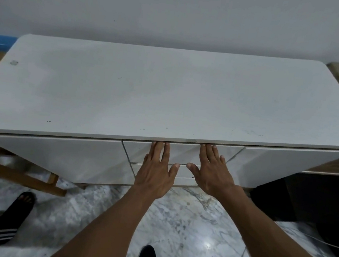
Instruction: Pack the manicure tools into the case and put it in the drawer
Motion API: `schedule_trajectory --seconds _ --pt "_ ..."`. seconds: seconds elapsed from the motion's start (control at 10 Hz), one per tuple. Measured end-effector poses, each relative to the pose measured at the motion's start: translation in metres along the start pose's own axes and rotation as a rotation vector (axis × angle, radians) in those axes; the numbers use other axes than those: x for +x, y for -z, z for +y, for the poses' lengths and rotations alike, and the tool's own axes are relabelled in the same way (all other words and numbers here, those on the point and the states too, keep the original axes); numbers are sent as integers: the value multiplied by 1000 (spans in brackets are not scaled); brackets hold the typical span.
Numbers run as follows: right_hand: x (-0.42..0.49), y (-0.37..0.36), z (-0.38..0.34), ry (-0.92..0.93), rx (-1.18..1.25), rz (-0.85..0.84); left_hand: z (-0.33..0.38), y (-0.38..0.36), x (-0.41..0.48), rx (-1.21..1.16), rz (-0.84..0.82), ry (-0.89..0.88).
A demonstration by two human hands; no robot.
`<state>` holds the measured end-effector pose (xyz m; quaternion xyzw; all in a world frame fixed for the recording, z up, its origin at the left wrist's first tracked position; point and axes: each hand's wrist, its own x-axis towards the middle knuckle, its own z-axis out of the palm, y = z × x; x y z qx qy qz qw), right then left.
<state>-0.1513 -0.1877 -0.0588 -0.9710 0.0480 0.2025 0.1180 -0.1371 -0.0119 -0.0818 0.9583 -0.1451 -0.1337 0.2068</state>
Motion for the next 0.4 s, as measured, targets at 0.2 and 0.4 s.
schedule_trajectory --seconds 0.2,0.4 --pt "0 2 2 -3 -20 -29 3 9 4 35 -71 23" --pt "-10 21 0 14 45 15 -1 15 -13 87 -56 -4"
